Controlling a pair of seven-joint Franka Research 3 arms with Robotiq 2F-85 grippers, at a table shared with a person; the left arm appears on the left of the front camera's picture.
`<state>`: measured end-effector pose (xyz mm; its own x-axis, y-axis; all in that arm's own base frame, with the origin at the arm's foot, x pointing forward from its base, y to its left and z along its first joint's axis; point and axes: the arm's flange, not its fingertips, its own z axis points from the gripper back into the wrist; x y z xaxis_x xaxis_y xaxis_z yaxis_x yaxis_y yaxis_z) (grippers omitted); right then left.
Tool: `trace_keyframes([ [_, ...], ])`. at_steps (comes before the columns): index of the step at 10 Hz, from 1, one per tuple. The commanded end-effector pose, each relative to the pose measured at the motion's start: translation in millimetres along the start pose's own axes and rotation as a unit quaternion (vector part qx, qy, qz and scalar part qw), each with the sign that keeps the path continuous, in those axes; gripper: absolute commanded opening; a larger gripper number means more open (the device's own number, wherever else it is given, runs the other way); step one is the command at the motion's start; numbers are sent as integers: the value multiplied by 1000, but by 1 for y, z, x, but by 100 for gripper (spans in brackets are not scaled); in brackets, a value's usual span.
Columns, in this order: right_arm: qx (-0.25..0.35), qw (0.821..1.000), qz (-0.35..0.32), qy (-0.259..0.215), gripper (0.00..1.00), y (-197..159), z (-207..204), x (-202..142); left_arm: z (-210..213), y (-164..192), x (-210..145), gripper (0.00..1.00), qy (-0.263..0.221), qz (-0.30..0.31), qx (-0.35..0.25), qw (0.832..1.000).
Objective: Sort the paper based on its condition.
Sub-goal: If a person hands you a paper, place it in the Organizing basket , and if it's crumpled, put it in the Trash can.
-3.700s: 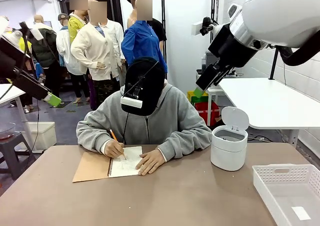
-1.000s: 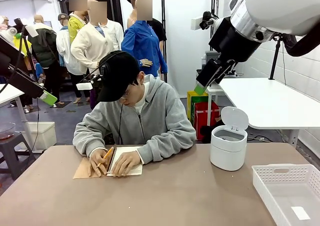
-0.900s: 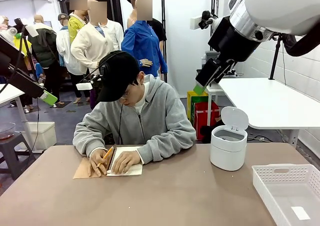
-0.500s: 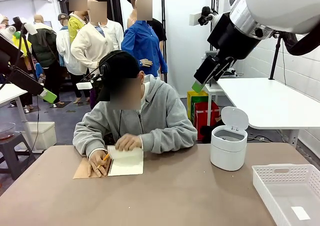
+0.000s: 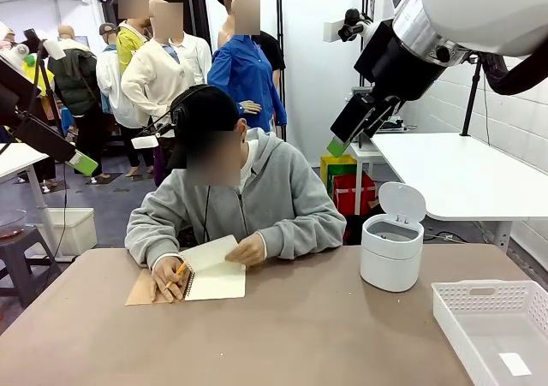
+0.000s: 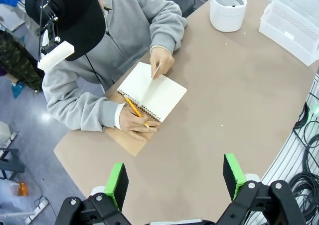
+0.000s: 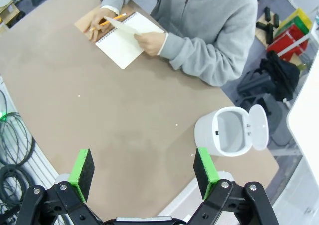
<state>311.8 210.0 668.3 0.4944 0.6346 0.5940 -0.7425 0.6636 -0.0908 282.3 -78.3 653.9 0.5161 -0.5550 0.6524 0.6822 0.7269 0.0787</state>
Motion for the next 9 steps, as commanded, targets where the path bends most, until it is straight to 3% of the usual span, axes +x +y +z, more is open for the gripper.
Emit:
trace_keyframes([
  [1,1,1000,2,1,100,-1,-2,0,2,-1,0,100,-4,-1,0,1000],
  [9,1,1000,2,1,100,-1,-2,0,2,-1,0,100,-4,-1,0,1000],
])
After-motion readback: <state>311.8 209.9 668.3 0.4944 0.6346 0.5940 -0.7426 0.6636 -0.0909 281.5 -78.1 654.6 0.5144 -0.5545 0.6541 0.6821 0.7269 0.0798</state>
